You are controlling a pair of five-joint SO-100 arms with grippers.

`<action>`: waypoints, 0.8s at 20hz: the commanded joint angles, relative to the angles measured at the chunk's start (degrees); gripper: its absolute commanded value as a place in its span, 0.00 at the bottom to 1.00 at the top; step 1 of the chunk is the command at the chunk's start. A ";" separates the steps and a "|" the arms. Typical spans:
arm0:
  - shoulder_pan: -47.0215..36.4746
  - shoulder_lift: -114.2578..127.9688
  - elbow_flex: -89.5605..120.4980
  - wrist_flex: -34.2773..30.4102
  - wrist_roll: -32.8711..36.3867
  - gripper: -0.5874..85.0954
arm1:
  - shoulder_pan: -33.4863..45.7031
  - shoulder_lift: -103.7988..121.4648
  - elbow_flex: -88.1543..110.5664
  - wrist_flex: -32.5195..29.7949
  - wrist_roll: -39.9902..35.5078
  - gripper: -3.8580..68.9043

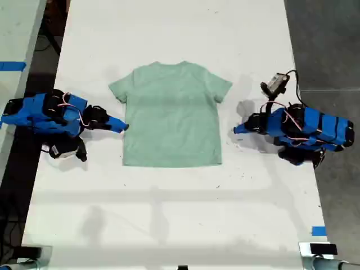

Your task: Fold t shirt

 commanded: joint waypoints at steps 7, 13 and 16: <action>-0.35 0.35 0.35 -0.44 0.26 0.15 | 9.76 -19.42 -22.68 6.77 -11.07 0.08; -0.35 0.35 0.35 -0.44 0.26 0.15 | 28.74 -79.72 -75.67 9.67 -30.50 0.42; -0.35 0.35 0.35 -0.44 0.26 0.15 | 35.07 -93.87 -85.17 5.98 -33.31 0.40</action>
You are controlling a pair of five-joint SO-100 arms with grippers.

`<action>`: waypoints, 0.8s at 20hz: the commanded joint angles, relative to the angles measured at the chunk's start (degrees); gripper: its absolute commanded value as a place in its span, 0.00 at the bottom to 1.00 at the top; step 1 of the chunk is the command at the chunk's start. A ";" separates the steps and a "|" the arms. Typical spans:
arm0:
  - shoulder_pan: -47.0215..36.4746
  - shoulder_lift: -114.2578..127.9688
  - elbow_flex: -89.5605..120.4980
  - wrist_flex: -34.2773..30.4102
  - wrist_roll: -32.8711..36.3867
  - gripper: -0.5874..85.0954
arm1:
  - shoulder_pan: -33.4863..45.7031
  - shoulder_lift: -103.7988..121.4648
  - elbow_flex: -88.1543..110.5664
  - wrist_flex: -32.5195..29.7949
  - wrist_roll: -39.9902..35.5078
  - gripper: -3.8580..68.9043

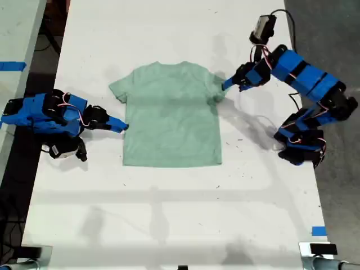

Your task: Fold t shirt

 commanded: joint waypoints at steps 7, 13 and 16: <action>-0.35 0.35 0.35 -0.44 0.26 0.15 | 12.13 -25.66 -8.17 -14.85 -4.75 0.40; -0.26 0.35 0.35 -0.44 0.26 0.15 | 11.07 -34.19 -3.78 -21.53 -4.83 0.08; -0.26 0.35 0.35 -0.44 0.26 0.15 | 11.60 -26.89 -0.44 -22.94 -4.92 0.08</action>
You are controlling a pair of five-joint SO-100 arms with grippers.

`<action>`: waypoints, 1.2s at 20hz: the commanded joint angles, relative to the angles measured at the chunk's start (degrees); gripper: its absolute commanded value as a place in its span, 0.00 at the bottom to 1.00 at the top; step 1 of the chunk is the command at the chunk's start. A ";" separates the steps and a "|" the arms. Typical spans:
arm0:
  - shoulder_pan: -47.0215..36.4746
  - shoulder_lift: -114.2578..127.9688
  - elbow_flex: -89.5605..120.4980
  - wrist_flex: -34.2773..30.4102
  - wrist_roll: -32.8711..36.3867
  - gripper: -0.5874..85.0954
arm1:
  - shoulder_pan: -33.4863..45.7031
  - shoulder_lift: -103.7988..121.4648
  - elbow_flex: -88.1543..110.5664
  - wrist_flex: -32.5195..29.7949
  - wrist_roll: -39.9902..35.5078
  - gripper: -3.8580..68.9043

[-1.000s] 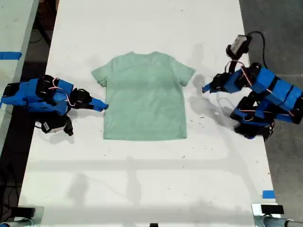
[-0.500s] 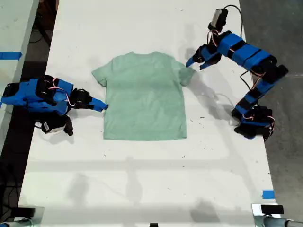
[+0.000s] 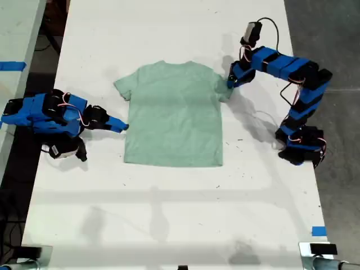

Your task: Fold t shirt

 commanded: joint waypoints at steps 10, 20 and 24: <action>-0.26 0.35 0.35 -0.44 0.26 0.15 | -26.72 11.07 -21.36 -2.11 -1.23 0.08; -0.26 0.35 0.35 -0.44 0.26 0.15 | -25.49 17.67 -28.65 14.24 -0.70 0.08; -0.26 0.35 0.35 -0.44 0.26 0.15 | -31.46 49.57 7.82 12.92 8.26 0.08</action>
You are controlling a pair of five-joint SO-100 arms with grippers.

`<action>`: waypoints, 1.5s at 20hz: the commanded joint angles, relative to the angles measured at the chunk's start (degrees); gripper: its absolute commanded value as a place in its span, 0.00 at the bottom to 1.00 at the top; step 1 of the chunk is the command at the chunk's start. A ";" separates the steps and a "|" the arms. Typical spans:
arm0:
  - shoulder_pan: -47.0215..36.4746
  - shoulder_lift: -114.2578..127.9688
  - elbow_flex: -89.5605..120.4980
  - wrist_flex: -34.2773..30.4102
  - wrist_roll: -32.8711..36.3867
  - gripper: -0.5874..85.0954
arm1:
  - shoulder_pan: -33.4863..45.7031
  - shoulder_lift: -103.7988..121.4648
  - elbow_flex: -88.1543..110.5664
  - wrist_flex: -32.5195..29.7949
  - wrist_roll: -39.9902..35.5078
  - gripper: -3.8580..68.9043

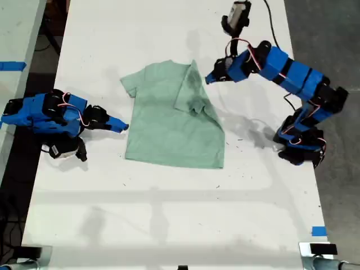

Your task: Fold t shirt

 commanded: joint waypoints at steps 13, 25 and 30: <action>-0.26 0.35 0.35 -0.44 0.26 0.15 | -13.18 89.03 93.52 -5.45 25.75 0.08; -0.26 0.35 0.35 -0.44 0.26 0.15 | -13.36 89.03 93.52 -4.57 27.77 0.08; -0.26 0.35 0.35 -0.44 0.26 0.15 | -13.36 89.03 93.52 -4.48 27.95 0.08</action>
